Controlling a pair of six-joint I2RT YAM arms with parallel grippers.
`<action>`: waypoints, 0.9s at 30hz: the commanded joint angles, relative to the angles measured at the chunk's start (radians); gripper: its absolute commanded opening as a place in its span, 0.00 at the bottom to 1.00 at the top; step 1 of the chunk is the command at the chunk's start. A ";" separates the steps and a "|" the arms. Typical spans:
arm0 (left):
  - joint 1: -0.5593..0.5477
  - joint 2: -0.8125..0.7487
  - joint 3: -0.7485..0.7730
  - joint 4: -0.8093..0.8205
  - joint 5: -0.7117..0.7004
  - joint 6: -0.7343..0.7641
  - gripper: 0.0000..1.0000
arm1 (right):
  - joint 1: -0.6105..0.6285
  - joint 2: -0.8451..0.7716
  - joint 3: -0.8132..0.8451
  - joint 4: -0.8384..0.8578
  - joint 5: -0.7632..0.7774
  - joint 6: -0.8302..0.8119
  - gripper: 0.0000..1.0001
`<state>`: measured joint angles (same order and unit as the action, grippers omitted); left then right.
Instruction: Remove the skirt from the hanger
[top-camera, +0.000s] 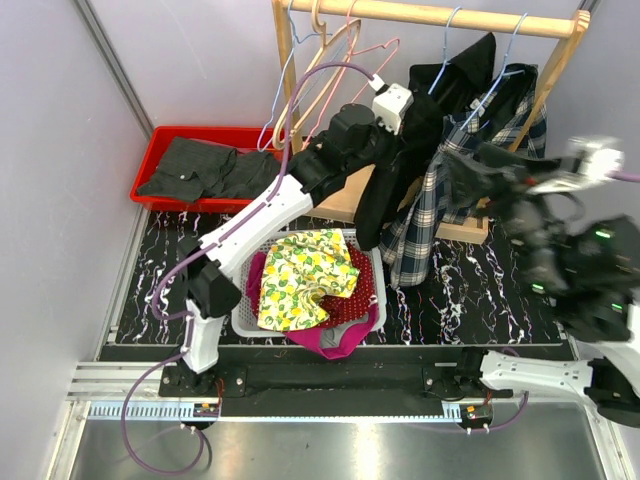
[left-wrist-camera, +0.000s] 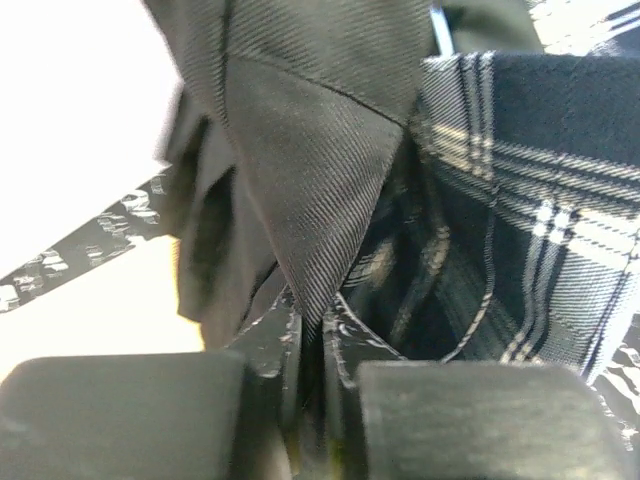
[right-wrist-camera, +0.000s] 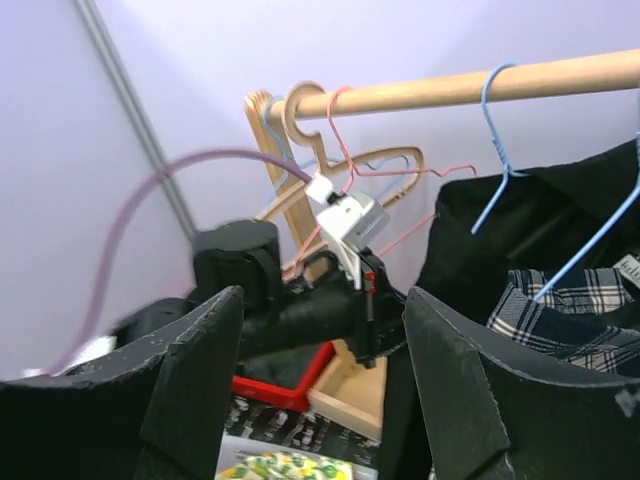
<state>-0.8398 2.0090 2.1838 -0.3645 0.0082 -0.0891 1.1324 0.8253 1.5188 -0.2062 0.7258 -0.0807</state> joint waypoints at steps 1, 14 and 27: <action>-0.005 -0.136 -0.064 -0.008 -0.098 0.081 0.00 | 0.003 0.153 0.007 0.125 0.132 -0.149 0.73; 0.019 -0.397 -0.143 -0.088 -0.226 0.184 0.00 | -0.147 0.245 0.034 0.180 0.072 -0.097 0.78; 0.022 -0.518 -0.228 -0.142 -0.226 0.175 0.00 | -0.497 0.552 0.377 -0.071 -0.320 0.369 0.81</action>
<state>-0.8108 1.5620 1.9591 -0.5438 -0.2226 0.0788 0.6819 1.2663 1.7176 -0.1566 0.5995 0.0780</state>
